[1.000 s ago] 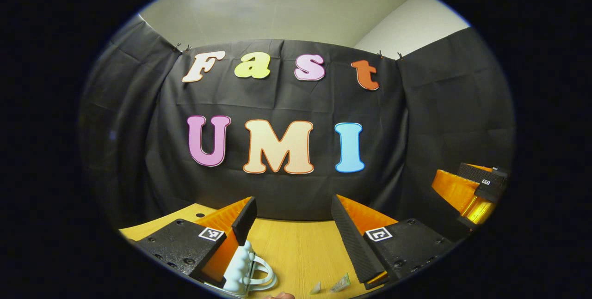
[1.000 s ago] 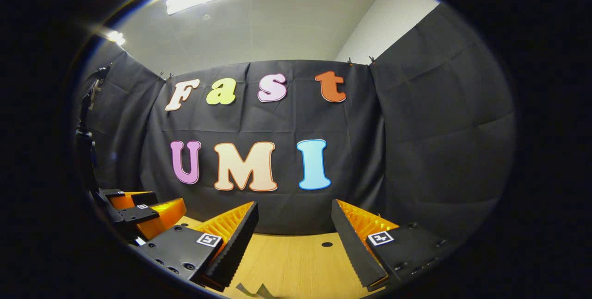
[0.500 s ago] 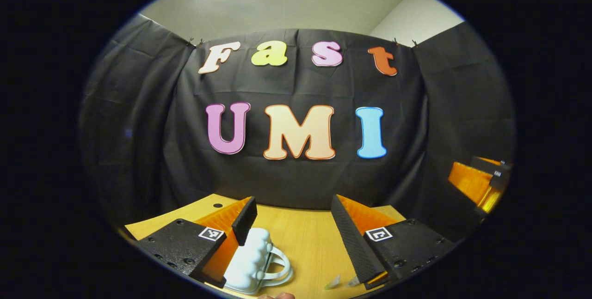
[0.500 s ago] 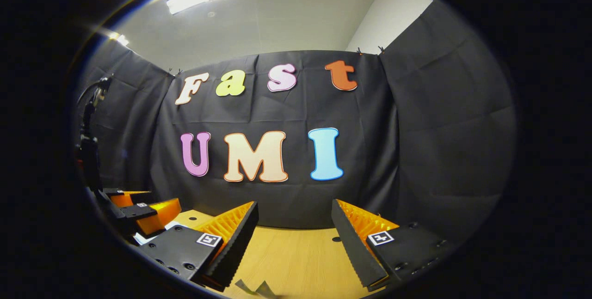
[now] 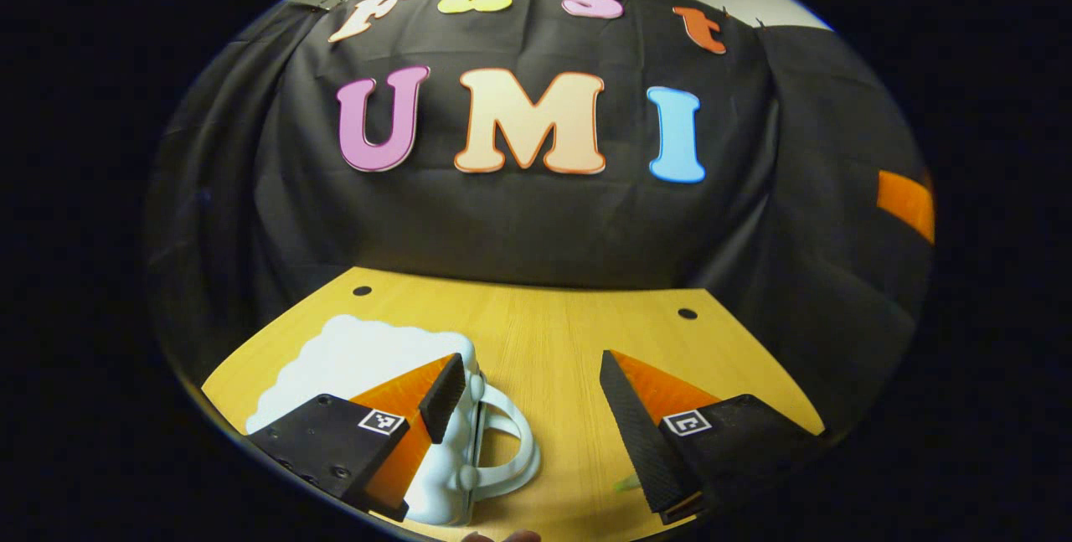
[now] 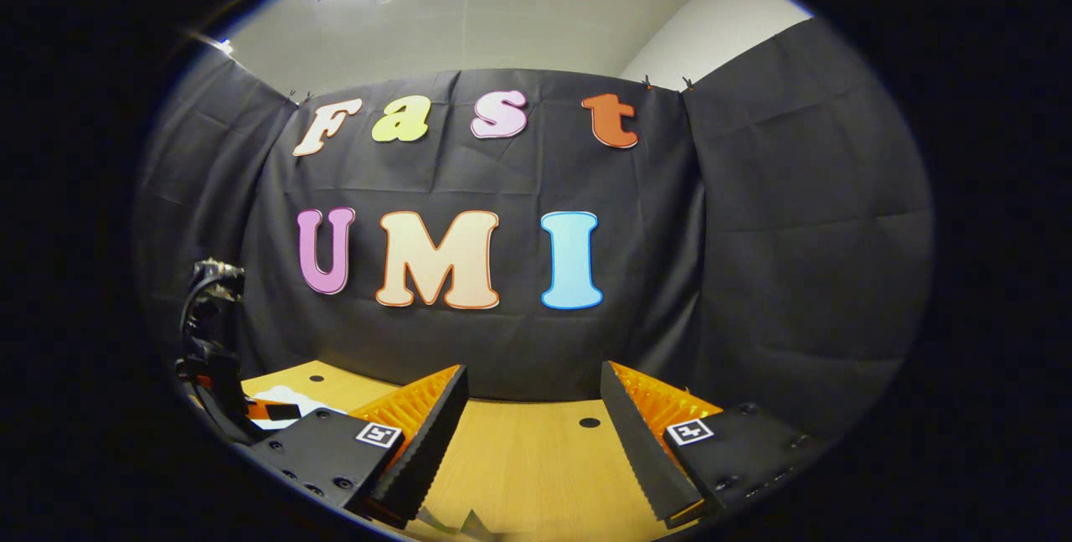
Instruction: First open the suitcase, pack the skin care products into it, and then close the suitcase.
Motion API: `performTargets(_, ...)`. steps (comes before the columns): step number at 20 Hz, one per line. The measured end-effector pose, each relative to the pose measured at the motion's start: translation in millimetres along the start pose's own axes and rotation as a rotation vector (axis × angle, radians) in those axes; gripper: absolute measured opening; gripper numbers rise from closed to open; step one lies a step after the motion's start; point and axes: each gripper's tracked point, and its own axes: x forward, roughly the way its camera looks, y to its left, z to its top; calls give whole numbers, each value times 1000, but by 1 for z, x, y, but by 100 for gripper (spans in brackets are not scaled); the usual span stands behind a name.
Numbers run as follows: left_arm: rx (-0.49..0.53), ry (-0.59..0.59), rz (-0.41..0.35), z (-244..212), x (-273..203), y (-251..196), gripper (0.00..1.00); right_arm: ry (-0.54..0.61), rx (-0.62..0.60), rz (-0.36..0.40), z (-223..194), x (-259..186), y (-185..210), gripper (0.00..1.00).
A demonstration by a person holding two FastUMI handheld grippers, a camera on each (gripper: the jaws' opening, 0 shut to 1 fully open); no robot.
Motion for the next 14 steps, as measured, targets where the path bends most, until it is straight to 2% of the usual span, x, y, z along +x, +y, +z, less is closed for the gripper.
performTargets(4,0,112,-27,-35,20,-6,96,31,-27,-23,-8,3,0,98)
performTargets(14,-2,385,-4,-99,51,-3,96,62,-46,-79,-17,4,-11,98)
